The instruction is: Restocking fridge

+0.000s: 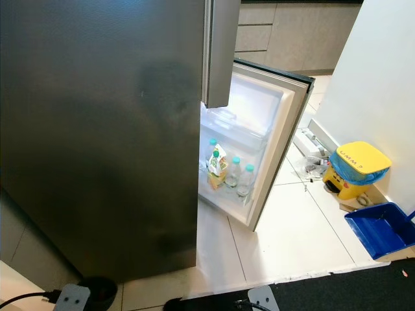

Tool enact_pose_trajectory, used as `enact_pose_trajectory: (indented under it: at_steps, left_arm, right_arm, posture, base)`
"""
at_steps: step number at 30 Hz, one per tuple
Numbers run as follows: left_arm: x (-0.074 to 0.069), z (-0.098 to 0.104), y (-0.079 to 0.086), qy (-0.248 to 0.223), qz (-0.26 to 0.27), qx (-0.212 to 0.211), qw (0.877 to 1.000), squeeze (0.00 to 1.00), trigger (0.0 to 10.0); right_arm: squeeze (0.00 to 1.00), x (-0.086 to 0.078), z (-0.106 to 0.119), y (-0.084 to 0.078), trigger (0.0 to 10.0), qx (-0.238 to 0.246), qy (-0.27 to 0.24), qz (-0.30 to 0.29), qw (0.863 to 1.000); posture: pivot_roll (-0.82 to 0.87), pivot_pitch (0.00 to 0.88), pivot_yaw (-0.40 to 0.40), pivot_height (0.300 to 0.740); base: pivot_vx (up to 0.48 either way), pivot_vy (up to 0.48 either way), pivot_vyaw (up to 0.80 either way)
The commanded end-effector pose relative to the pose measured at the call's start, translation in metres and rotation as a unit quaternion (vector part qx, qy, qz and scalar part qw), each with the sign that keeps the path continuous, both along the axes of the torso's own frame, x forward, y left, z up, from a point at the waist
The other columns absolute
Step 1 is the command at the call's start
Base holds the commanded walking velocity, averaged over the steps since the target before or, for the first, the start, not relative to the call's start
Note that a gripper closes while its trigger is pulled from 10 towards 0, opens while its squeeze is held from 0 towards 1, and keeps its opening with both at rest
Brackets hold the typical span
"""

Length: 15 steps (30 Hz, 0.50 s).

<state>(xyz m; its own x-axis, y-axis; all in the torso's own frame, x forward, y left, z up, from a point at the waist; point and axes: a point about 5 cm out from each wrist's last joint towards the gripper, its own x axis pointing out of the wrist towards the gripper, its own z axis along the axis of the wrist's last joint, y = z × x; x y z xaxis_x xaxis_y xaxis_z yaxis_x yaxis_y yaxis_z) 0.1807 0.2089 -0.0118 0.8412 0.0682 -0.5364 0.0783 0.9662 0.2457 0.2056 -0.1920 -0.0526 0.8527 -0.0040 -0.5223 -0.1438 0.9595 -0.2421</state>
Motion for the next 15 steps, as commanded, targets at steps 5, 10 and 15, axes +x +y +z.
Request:
enact_pose_trajectory:
  at_steps: [5,10,15]
  left_arm:
    - [0.0,-0.005,-0.002,-0.01,-0.008,0.008,1.0,0.0,10.0]
    - [0.002,-0.006,-0.003,-0.018,-0.009,0.009,1.0,0.0,10.0]
    - [0.005,-0.005,-0.005,-0.03,-0.01,0.007,0.999,0.0,10.0]
  right_arm:
    - [0.0,0.005,0.003,0.008,10.0,0.009,-0.014,0.003,1.0]
    - [0.0,0.007,0.004,0.01,10.0,0.011,-0.018,0.004,1.0]
    - [0.0,0.011,0.007,0.012,10.0,0.012,-0.025,0.007,1.0]
  posture:
    - [-0.04,0.124,0.016,0.74]
    - [-0.04,0.122,0.015,0.74]
    - [-0.04,0.119,0.014,0.74]
  base:
    - [0.0,0.0,0.0]
    - [0.0,0.0,0.0]
    - [0.0,-0.322,0.0]
